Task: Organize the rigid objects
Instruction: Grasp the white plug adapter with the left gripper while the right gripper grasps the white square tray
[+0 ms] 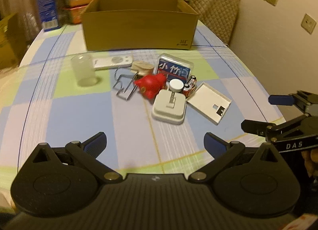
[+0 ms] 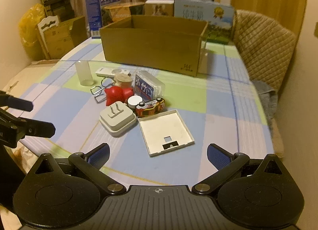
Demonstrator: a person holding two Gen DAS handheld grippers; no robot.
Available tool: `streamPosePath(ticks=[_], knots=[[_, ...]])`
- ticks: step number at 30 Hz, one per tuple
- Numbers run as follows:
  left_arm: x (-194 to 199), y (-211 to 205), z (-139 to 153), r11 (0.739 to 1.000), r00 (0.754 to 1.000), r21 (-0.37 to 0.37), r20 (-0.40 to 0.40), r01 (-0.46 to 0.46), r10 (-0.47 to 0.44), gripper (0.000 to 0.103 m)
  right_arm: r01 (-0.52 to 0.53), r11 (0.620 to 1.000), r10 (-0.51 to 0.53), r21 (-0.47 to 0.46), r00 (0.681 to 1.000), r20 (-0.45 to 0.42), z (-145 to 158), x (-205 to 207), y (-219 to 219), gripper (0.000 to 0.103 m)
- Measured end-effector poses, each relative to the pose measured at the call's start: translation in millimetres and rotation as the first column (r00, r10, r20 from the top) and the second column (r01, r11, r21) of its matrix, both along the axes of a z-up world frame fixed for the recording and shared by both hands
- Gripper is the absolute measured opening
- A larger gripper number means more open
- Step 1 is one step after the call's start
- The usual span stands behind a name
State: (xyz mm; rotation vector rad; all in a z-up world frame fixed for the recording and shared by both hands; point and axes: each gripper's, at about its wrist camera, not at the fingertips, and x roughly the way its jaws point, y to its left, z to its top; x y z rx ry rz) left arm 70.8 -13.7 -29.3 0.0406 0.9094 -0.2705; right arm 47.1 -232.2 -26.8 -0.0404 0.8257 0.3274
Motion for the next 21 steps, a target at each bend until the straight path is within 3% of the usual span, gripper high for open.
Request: streamPosePath(ticks=[8,17,21], knots=[[38.3,-19.2,-20.8,0.987,0.990,0.075,0.000,0.144,-0.144,0.102,-0.099,0.995,0.097,-0.023,0.993,-0.071,-25.6,49.7,-2.0,0.101],[65.5,-27.9,-59.7,0.971,0.973,0.064,-0.027,0.230,-0.229,0.102,-0.216,0.972,0.213,-0.092,0.976,-0.046,-62.4,83.8,7.2,0.101],[72.5,-27.6,-71.7,0.970,0.970,0.027,-0.036,0.242,-0.241,0.102,-0.236,0.965,0.230,-0.119,0.971,-0.060,-76.7,93.4,9.8,0.101]])
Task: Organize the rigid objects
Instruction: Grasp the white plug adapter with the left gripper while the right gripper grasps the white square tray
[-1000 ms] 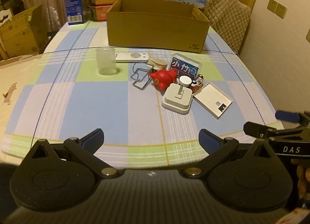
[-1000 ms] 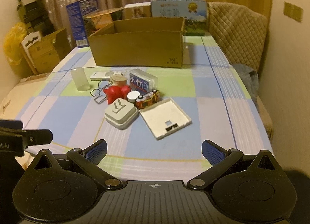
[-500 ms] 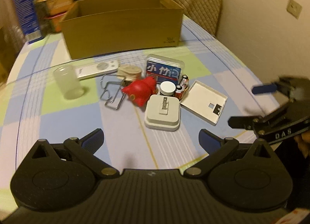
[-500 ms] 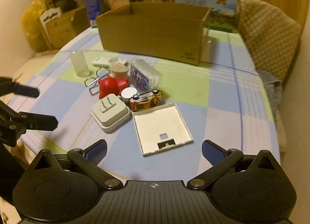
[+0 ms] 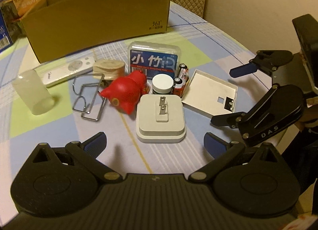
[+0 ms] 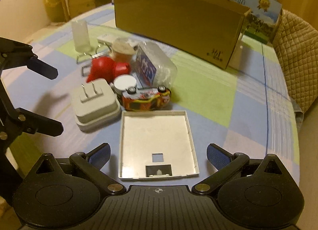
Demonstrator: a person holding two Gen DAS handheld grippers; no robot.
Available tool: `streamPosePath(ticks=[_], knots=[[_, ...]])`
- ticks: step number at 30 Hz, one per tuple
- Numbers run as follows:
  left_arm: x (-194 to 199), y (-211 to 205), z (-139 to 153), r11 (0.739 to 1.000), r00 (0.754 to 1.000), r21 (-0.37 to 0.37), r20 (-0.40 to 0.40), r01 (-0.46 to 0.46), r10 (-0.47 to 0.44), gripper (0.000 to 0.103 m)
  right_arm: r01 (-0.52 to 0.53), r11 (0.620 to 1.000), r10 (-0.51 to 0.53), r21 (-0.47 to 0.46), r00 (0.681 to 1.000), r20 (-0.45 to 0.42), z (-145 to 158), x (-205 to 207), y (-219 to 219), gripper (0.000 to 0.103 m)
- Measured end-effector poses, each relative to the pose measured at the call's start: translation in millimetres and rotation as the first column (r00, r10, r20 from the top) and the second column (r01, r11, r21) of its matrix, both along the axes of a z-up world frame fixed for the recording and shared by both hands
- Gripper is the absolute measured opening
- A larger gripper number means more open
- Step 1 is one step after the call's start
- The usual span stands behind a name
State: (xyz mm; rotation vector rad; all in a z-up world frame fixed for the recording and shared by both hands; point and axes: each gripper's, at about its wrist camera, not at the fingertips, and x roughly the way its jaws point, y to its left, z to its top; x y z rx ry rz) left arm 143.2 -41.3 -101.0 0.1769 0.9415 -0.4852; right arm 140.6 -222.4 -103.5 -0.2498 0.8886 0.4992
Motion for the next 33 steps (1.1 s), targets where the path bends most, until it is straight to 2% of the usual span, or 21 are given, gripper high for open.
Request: streamPosePath(ticks=[3,12,17,19,29,33], knots=[[1.6,0.7,-5.9,1.000,1.000,-0.019,0.000,0.011,-0.011,0.102,0.020,1.000,-0.020,0.005,0.999,-0.028,-6.5,6.3,-2.5,0.101],[4.5,-2.2,-10.5,0.999,0.999,-0.022,0.013,0.041,-0.041,0.102,0.013,0.998,-0.011,0.055,0.999,-0.042,-4.3,16.2,-1.1,0.084],[8.5,-5.9,-14.5,0.999,1.000,-0.029,0.011,0.019,-0.019,0.102,0.044,0.997,-0.040,0.064,0.998,-0.048,-1.1,15.5,-2.7,0.083],[9.9,-9.9,-15.6,1.000,1.000,-0.019,0.025,0.017,-0.016,0.095,0.069,0.995,-0.065,0.076,0.997,-0.052,1.0,15.8,-7.2,0.083],[20.2,-23.4,-19.4,1.000,0.999,-0.001,0.047,0.000,0.000,0.086,0.136,0.987,-0.132,0.086,0.990,-0.056,5.1,16.2,-20.7,0.083],[21.8,-26.1,-20.9,1.000,0.999,0.006,0.048,-0.007,0.006,0.078,0.151,0.985,-0.147,0.079,0.988,-0.053,5.5,16.5,-21.2,0.083]])
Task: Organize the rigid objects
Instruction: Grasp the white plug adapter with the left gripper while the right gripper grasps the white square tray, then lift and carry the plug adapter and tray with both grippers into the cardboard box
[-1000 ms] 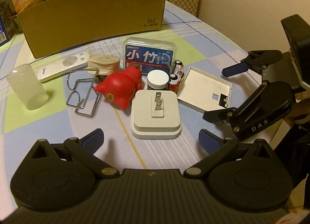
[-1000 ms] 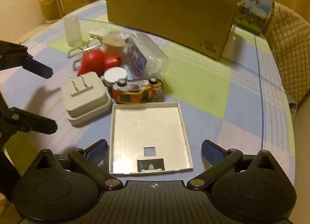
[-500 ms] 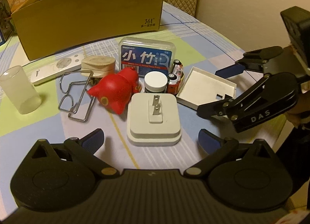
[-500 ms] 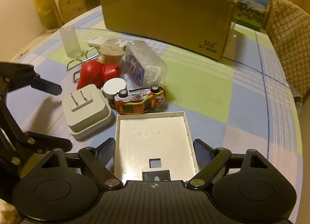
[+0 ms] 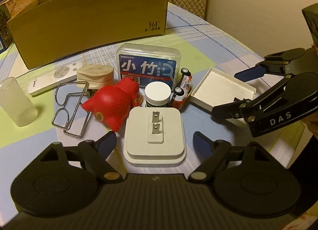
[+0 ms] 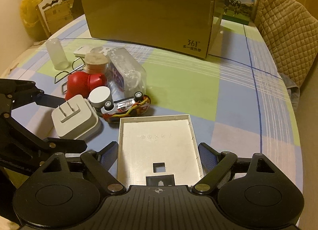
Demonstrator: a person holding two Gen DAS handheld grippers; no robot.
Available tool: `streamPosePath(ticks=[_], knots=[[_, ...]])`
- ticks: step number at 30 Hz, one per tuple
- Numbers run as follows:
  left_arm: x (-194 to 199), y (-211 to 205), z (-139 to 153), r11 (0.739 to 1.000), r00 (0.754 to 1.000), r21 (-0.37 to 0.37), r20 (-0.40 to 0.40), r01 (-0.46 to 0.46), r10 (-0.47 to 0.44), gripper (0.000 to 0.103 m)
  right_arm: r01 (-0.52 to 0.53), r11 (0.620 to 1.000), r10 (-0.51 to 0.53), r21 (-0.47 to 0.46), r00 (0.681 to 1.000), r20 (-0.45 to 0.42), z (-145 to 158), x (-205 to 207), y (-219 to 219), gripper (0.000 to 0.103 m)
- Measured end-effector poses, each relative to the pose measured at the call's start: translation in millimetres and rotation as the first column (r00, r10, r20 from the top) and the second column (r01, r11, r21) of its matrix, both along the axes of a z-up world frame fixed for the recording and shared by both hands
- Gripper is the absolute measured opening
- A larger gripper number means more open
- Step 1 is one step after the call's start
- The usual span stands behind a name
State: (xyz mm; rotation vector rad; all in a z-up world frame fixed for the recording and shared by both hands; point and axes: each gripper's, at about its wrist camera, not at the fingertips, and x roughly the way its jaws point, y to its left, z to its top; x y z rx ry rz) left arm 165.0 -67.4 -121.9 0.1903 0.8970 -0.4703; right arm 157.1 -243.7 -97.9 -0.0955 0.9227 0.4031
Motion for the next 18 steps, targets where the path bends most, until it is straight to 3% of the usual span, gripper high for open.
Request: streamPosePath(ticks=[5,7,12,18], knots=[[-1.2,-2.1,-2.6,1.000,1.000,0.018,0.004,-0.015,0.015,0.070,0.035,0.999,-0.035,-0.009,0.999,0.002,0.0,1.6,-3.4,0.083],[-1.7,-1.5,-1.5,1.000,1.000,0.014,0.009,-0.015,0.015,0.061,0.045,0.999,-0.045,-0.012,0.999,0.004,0.3,2.0,-4.1,0.083],[-7.4,-2.1,1.5,0.999,1.000,0.049,0.007,-0.003,0.003,0.060,0.060,0.998,-0.060,-0.009,0.998,0.012,4.0,2.4,-4.5,0.083],[-17.2,1.9,12.2,1.000,1.000,0.030,0.015,-0.007,0.006,0.060,0.093,0.995,-0.094,0.024,0.995,0.039,15.1,-2.1,-5.1,0.083]])
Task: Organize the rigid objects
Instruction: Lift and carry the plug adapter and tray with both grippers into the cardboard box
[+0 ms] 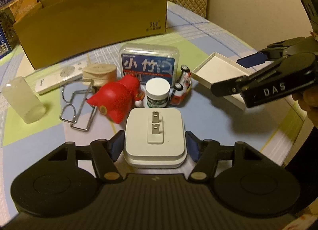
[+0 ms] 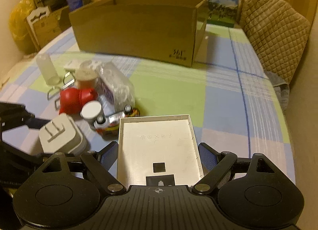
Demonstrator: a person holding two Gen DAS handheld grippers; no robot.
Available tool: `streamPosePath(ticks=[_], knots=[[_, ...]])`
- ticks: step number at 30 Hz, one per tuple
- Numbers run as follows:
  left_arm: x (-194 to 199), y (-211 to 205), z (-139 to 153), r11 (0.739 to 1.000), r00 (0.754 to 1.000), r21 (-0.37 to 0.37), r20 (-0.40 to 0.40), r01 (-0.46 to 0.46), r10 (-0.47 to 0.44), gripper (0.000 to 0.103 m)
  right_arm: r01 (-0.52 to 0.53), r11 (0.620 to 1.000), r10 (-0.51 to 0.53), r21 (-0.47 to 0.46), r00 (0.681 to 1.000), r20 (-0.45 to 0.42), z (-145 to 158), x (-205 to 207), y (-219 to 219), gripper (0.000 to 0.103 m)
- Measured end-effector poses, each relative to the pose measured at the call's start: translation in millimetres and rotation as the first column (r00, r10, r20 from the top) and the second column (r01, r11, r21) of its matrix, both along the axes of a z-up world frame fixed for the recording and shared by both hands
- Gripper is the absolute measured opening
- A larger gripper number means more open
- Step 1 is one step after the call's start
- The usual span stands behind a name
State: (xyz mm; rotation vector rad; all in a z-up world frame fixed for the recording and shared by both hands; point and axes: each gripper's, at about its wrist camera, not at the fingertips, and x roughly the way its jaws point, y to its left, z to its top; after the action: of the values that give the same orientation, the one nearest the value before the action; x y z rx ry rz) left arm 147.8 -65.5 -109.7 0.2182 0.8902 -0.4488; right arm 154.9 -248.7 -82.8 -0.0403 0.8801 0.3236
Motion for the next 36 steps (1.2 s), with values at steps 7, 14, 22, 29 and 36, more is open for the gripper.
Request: streamPosePath(ticks=[7,14,22,29,36], knots=[[-0.7,6.9,17.6,0.999,0.999,-0.028,0.015,-0.043,0.043,0.060,0.038,0.998,-0.040,0.045,0.999,0.037,17.2,-2.6,0.7,0.083],[10.0,17.4,49.8,0.990,0.992,-0.080,0.047,-0.113,0.117,0.060,0.061,0.995,-0.068,0.075,0.994,0.090,39.8,-1.3,7.5,0.083],[38.1,39.1,103.8,0.972,0.971,-0.110,0.095,-0.209,0.219,0.060,0.095,0.985,-0.116,0.144,0.983,0.146,85.4,18.6,21.3,0.083],[73.6,52.9,151.5,0.965,0.957,-0.123,0.148,-0.234,0.251,0.060,0.072,0.982,-0.109,0.175,0.971,0.211,137.9,53.7,32.4,0.083],[126.8,61.1,184.1,0.962,0.946,-0.136,0.197,-0.235,0.259,0.060,0.096,0.985,-0.128,0.143,0.962,0.239,171.3,110.0,32.1,0.083]])
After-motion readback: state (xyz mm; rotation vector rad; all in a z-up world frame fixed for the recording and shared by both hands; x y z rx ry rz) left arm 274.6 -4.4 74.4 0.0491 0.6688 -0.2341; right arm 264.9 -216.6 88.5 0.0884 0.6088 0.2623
